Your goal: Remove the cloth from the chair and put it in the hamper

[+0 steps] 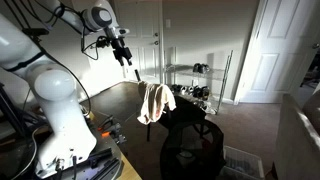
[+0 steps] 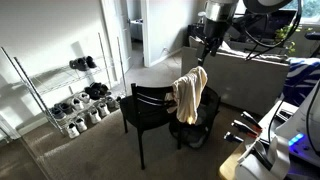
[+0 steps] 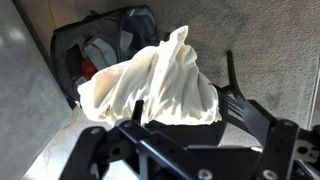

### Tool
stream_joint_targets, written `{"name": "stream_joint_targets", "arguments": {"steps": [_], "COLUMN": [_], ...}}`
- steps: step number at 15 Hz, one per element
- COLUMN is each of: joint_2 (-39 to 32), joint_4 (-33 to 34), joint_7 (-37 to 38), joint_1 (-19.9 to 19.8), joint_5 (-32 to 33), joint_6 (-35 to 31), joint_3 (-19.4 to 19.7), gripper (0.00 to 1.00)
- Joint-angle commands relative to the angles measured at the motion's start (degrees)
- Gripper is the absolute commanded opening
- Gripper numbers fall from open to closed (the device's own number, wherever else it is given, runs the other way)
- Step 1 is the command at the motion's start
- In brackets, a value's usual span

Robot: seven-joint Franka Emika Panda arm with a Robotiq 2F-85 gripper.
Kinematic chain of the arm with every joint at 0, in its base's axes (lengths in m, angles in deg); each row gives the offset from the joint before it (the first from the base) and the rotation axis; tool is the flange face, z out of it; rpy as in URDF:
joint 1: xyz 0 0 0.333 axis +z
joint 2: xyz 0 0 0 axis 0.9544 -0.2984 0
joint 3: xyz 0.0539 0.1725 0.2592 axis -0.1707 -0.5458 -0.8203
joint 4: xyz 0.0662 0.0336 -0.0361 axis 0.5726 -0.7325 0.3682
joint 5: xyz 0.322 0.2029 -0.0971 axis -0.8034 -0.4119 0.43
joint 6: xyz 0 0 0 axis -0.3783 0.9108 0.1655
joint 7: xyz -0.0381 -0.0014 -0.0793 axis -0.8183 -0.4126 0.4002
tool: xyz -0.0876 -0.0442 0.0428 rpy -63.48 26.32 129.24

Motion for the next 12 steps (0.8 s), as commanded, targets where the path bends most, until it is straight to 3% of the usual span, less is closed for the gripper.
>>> {"name": "stream_joint_targets", "arguments": {"steps": [1,11,12], "joint_2": [-0.4,-0.4,-3.5], "joint_4": [0.1,0.1,2.0], "joint_7": [0.9,0.9,4.4], "joint_1": [1.8,1.8,1.0], "joint_5": [1.2,1.2,0.4], "joint_6": [0.2,0.2,-1.7], "joint_3": [1.8,1.8,0.8], "gripper": [1.00,1.00,1.00]}}
